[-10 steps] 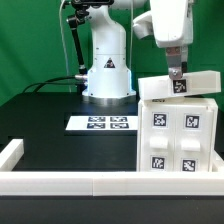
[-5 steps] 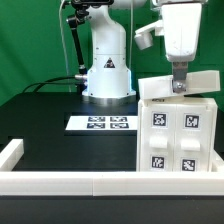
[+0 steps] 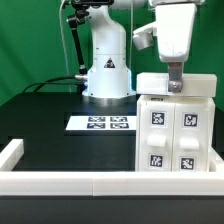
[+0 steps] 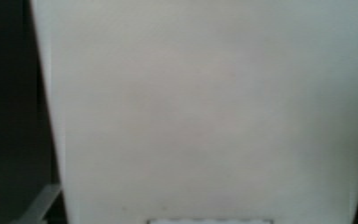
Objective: Assemble cabinet
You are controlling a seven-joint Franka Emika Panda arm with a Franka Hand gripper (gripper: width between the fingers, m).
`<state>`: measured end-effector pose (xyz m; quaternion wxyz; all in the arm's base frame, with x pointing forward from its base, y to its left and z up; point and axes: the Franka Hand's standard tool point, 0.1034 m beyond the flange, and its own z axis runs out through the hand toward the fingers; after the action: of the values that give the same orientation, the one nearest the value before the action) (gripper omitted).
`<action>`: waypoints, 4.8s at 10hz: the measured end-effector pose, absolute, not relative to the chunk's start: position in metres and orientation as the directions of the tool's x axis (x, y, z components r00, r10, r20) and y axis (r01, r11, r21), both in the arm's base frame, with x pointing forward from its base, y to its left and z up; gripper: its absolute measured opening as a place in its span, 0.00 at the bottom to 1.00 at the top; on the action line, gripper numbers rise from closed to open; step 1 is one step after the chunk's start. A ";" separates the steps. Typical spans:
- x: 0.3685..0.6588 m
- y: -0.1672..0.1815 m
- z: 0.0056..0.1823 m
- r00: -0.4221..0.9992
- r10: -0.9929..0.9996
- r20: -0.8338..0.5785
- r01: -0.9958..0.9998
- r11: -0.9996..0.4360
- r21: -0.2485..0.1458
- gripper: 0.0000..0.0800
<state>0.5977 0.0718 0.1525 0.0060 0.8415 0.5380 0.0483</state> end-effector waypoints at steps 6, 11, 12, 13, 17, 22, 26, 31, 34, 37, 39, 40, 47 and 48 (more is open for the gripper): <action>0.599 0.072 0.151 0.871 0.463 0.161 0.465 -0.885 0.031 0.68; 0.599 0.073 0.151 0.984 0.071 0.162 0.078 -0.996 -0.039 0.68; 0.599 0.073 0.151 0.987 0.016 0.159 0.024 -0.999 -0.048 0.68; 0.599 0.074 0.151 0.986 -0.067 0.155 -0.058 -0.996 -0.064 0.68; 0.594 0.084 0.152 0.795 -0.596 0.109 -0.574 -0.799 -0.181 0.68; 0.596 0.090 0.153 0.547 -0.837 0.031 -0.809 -0.538 -0.238 0.68; 0.596 0.089 0.153 0.276 -0.958 -0.071 -0.934 -0.250 -0.254 0.68; 0.594 0.082 0.149 -0.113 -0.973 -0.200 -0.969 0.153 -0.196 0.68; 0.594 0.084 0.149 -0.346 -0.903 -0.256 -0.911 0.388 -0.138 0.68; 0.594 0.082 0.149 -0.538 -0.785 -0.307 -0.810 0.583 -0.070 0.68; 0.594 0.084 0.149 -0.517 -0.797 -0.312 -0.822 0.564 -0.077 0.68; 0.594 0.085 0.149 -0.516 -0.798 -0.313 -0.823 0.563 -0.077 0.92; 0.601 0.093 0.179 -0.456 -0.807 -0.376 -0.831 0.537 -0.143 1.00; 0.599 0.095 0.178 -0.340 -0.873 -0.351 -0.904 0.406 -0.134 1.00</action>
Offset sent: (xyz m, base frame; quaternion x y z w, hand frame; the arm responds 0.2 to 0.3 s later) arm -0.0103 0.0012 0.0007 -0.0193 0.0192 0.2850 0.9581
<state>0.5990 0.0948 0.1783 -0.1866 0.5433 -0.8175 -0.0419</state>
